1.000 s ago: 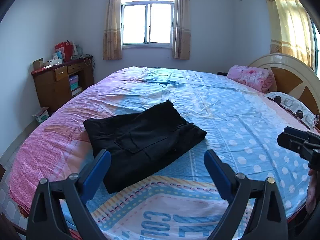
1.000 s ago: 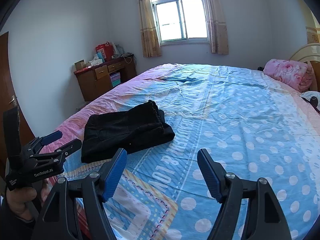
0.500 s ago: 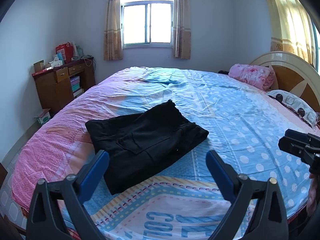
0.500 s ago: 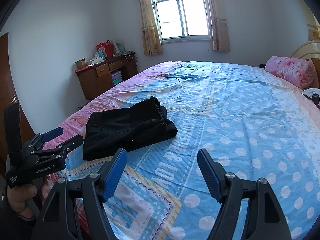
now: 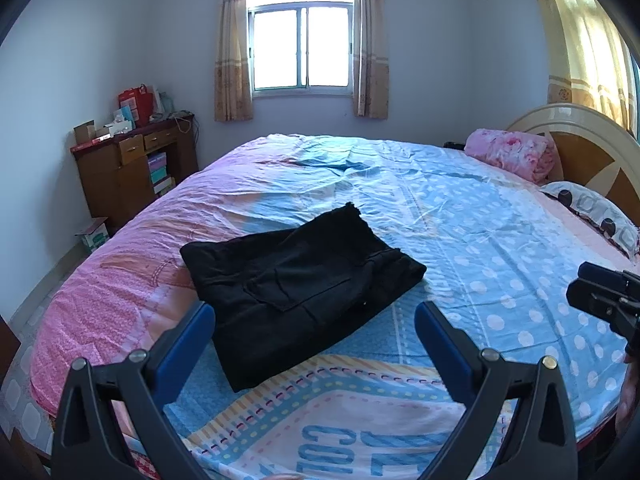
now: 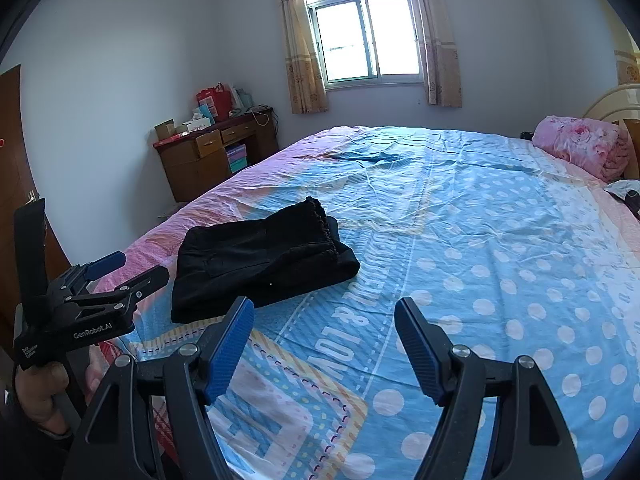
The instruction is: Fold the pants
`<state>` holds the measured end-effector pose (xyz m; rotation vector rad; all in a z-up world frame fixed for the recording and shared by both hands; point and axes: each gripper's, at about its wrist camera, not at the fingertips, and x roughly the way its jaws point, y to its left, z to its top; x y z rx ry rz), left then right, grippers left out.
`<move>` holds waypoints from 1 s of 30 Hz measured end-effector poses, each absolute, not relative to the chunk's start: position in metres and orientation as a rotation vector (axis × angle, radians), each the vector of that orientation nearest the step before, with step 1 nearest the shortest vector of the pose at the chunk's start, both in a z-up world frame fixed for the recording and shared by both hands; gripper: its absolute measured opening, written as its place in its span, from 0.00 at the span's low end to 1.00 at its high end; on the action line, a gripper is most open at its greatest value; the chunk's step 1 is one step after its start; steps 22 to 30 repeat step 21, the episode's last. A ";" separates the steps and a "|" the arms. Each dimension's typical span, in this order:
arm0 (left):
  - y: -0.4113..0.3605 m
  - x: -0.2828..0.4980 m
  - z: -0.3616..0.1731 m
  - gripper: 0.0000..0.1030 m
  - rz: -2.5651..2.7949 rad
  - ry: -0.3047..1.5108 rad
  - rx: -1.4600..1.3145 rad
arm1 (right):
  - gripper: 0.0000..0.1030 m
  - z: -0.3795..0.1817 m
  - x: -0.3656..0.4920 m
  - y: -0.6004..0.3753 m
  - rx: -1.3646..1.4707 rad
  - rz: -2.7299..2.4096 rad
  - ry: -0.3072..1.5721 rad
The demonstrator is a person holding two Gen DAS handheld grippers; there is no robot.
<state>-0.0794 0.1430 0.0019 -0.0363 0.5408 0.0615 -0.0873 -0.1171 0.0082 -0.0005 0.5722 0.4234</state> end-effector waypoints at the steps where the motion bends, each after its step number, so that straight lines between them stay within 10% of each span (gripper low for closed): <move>1: 0.143 -0.079 0.001 0.99 0.061 0.545 -0.040 | 0.72 0.008 -0.087 -0.117 0.000 0.424 0.572; 30: 0.151 -0.083 0.007 1.00 0.111 0.510 -0.010 | 0.72 0.012 -0.095 -0.111 -0.026 0.441 0.567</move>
